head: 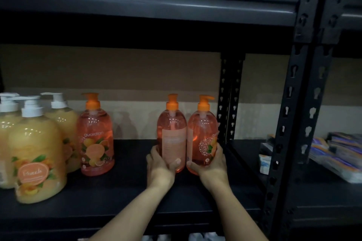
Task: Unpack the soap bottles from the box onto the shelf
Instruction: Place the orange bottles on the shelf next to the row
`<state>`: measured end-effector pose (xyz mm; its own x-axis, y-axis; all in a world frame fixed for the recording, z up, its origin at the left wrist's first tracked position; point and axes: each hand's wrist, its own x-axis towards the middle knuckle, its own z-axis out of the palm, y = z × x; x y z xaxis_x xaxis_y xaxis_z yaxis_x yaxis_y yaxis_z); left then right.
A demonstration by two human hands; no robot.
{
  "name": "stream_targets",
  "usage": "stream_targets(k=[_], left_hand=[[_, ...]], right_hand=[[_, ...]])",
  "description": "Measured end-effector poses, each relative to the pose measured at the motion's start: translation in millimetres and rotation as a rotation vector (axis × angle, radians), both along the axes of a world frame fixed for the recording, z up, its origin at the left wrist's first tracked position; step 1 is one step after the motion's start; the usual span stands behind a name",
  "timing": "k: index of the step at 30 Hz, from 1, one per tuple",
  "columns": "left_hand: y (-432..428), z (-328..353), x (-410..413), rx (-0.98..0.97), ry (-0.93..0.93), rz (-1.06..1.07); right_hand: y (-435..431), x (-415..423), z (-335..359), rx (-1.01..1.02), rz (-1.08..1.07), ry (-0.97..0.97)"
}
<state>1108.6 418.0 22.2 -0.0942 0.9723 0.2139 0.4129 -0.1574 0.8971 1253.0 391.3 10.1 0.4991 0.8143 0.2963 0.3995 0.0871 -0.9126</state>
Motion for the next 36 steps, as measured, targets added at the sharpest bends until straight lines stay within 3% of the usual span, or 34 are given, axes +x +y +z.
stream_targets(k=[6, 9, 14, 19, 27, 36], left_hand=[[8.5, -4.7, -4.6, 0.027, -0.011, -0.032], [21.9, 4.4, -25.9, -0.081, -0.098, -0.184], [29.6, 7.2, -40.7, -0.168, -0.045, -0.45], [29.7, 2.7, -35.2, -0.117, -0.039, -0.419], [32.8, -3.3, -33.9, -0.072, -0.059, -0.43], [33.8, -5.2, -33.6, -0.043, -0.066, -0.43]], right_hand=[[-1.3, 0.3, 0.4, -0.025, 0.043, 0.028], [-5.7, 5.3, 5.0, -0.046, 0.158, 0.101], [-15.2, 29.2, 11.1, -0.093, 0.302, 0.264], [-7.5, 25.1, 4.5, -0.071, 0.199, 0.221], [-1.1, 8.3, 6.1, -0.1, -0.023, 0.0], [1.1, 0.6, 8.5, -0.081, -0.167, -0.039]])
